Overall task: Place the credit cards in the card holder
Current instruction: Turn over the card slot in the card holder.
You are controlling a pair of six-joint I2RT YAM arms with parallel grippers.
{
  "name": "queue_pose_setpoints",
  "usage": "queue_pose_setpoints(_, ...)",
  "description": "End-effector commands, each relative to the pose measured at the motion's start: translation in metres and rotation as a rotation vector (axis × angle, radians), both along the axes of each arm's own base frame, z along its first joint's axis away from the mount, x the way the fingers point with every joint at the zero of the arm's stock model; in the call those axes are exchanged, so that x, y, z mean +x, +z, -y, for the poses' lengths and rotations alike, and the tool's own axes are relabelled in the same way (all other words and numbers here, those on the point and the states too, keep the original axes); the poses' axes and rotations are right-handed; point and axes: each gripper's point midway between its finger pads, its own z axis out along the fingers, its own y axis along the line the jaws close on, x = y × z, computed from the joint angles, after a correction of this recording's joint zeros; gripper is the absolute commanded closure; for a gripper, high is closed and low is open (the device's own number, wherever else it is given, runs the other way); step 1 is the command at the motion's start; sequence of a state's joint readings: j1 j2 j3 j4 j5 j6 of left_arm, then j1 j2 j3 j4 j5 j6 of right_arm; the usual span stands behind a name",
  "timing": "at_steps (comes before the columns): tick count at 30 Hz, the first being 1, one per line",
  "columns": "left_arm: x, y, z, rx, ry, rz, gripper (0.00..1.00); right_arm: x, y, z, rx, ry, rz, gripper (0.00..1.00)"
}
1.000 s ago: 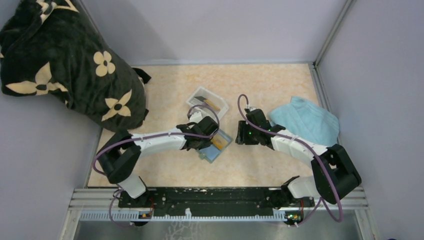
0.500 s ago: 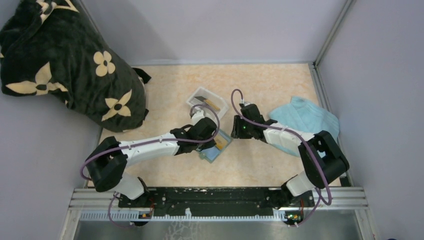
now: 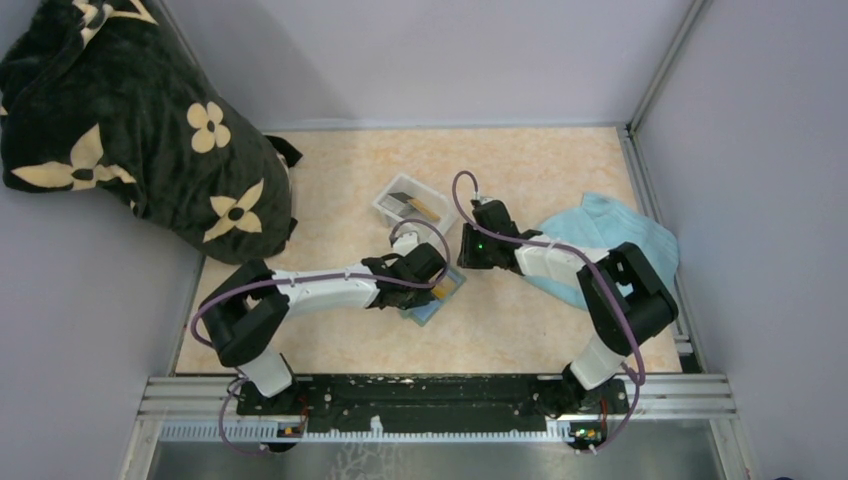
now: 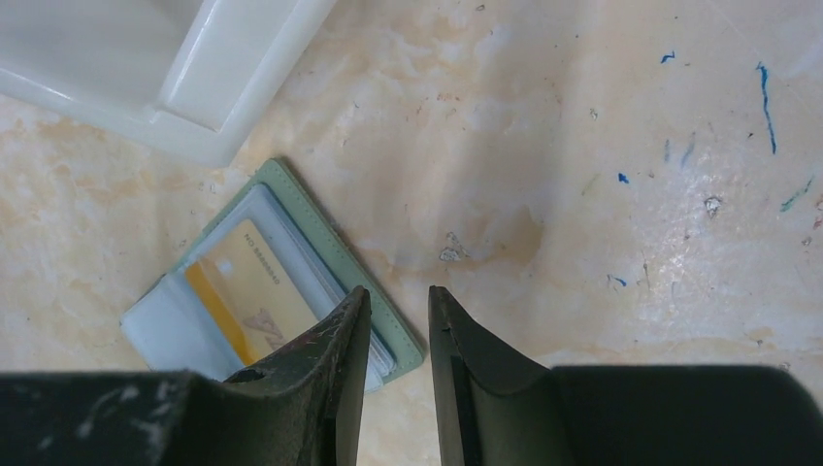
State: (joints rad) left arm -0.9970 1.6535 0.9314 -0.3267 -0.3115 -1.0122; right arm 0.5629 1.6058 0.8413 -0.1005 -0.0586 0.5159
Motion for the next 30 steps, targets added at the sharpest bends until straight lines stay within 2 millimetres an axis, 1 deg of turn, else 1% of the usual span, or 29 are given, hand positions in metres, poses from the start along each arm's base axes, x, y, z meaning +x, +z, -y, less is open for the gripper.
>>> queue_pose_setpoints(1, 0.005, -0.001, 0.001, 0.036, 0.007, 0.002, 1.0, 0.018, 0.016, -0.016, 0.037, 0.025, 0.065, 0.71)
queue_pose_setpoints(8, 0.01, -0.009, 0.003, 0.089, 0.017, -0.01, 1.0, 0.008, 0.002, -0.016, 0.041, 0.047, 0.034, 0.72)
queue_pose_setpoints(12, 0.014, -0.01, 0.004, 0.101, 0.025, -0.006, 1.0, -0.001, -0.005, -0.017, 0.041, 0.065, 0.018, 0.74)
queue_pose_setpoints(17, 0.016, -0.012, -0.001, 0.144, 0.046, -0.006, 1.0, -0.016, -0.012, -0.021, 0.034, 0.091, 0.001, 0.74)
queue_pose_setpoints(22, 0.02, -0.01, -0.006, 0.158, 0.075, 0.011, 0.99, -0.029, -0.016, -0.027, 0.028, 0.116, -0.007, 0.74)
queue_pose_setpoints(30, 0.026, -0.006, -0.013, 0.176, 0.113, 0.046, 0.97, -0.046, -0.017, -0.028, 0.035, 0.135, -0.024, 0.75)
